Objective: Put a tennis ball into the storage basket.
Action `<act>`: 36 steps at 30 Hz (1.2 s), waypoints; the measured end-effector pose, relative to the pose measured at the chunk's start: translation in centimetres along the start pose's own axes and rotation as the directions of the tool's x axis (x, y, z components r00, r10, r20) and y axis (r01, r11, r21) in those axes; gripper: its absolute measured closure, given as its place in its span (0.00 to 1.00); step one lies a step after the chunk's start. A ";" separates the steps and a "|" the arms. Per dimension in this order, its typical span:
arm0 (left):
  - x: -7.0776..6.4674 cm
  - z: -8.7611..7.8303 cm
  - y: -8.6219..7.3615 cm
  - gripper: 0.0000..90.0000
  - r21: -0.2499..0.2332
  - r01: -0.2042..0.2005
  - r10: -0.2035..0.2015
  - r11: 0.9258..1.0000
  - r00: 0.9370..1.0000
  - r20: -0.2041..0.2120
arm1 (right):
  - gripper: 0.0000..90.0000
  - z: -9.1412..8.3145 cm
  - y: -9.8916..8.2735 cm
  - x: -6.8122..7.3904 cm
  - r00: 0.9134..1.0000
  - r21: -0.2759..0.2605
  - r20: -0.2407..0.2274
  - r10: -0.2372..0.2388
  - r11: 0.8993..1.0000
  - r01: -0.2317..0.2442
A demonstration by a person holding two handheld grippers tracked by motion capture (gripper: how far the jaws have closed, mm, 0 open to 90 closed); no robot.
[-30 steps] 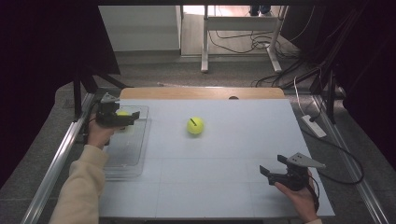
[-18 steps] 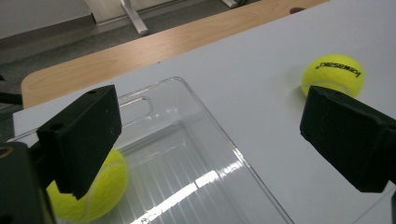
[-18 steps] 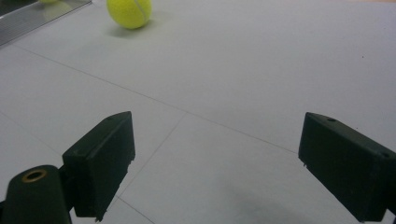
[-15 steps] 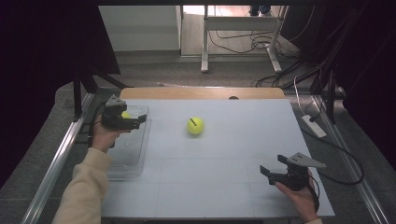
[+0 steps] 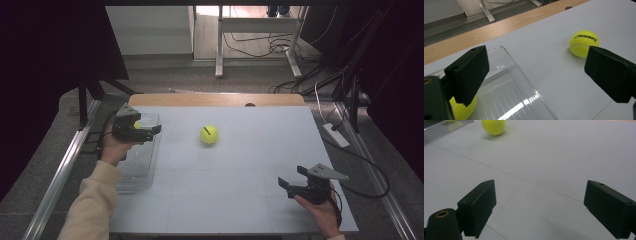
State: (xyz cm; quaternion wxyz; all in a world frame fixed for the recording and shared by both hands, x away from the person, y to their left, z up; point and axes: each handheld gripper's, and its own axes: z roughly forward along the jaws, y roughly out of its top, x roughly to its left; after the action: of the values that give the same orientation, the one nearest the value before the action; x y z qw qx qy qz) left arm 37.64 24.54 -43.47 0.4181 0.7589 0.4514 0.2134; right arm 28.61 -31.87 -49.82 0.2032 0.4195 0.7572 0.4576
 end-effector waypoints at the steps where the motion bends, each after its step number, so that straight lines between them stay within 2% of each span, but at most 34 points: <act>1: -0.1 0.0 0.0 0.08 -0.004 -0.001 0.001 1.000 1.000 0.005 | 0.12 0.0 0.0 0.0 1.000 0.000 0.000 0.000 1.000 0.000; 17: -1.2 0.0 0.3 0.08 -0.012 -0.023 0.023 1.000 0.999 0.033 | 0.12 0.0 0.0 0.0 1.000 0.000 -0.002 0.001 1.000 -0.001; 36: -3.3 1.0 0.8 0.08 0.001 -0.067 0.067 0.998 0.995 0.076 | 0.12 0.1 0.0 0.2 1.000 0.002 -0.006 -0.004 1.000 0.004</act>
State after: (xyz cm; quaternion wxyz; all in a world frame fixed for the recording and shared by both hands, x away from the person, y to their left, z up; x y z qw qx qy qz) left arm 37.11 21.07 -43.14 0.4262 0.7818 0.4099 0.1976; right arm 28.62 -31.65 -49.86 0.2014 0.4169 0.7592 0.4574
